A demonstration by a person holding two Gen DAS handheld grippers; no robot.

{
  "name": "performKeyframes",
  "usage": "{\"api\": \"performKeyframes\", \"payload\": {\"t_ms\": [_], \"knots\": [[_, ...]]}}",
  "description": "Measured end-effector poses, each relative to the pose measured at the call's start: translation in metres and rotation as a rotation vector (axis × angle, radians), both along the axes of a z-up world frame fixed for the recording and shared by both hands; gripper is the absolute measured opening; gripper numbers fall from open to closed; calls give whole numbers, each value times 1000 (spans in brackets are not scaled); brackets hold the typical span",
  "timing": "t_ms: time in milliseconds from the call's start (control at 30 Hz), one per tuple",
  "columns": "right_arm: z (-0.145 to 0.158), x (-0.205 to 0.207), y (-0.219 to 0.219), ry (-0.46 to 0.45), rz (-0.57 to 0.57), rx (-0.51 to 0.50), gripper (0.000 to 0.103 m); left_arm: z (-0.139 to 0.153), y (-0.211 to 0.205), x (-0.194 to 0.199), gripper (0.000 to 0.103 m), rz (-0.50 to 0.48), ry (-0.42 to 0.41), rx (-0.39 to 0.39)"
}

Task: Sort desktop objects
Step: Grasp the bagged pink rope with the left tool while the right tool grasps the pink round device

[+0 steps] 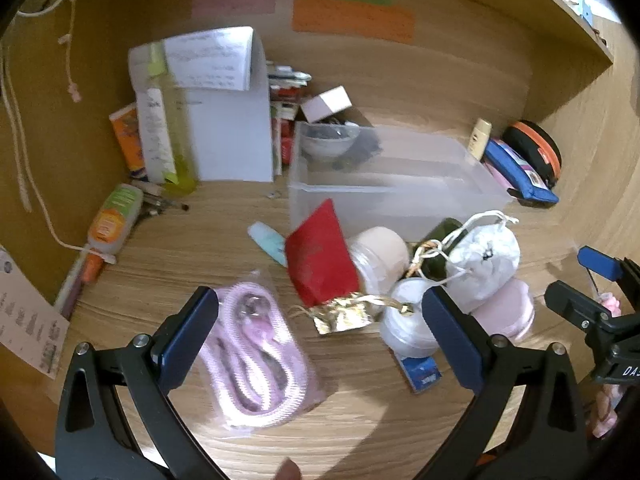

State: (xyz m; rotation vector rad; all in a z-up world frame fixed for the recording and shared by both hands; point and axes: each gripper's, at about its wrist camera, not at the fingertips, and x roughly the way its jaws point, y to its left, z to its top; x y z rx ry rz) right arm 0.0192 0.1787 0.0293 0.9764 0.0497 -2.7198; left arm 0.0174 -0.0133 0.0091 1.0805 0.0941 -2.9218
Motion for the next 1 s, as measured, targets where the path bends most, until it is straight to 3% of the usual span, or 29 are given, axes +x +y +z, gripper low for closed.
{"api": "performKeyframes", "payload": {"t_ms": [100, 267, 400, 633, 767, 1000], "knots": [[-3, 1, 2, -4, 1, -2, 103, 1, -10, 7, 103, -9, 37, 14], [-11, 4, 5, -23, -1, -8, 103, -6, -29, 8, 103, 23, 27, 6], [-20, 3, 8, -55, -6, -15, 103, -22, -45, 4, 103, 46, -53, 4], [-36, -1, 5, -114, -1, -8, 103, -57, -64, -12, 103, 79, -215, 124], [-43, -7, 2, -134, 4, -8, 103, -64, -56, -18, 103, 68, -233, 115], [-53, -18, -9, -155, 38, -7, 103, -76, -46, -28, 103, 59, -262, 33]]}}
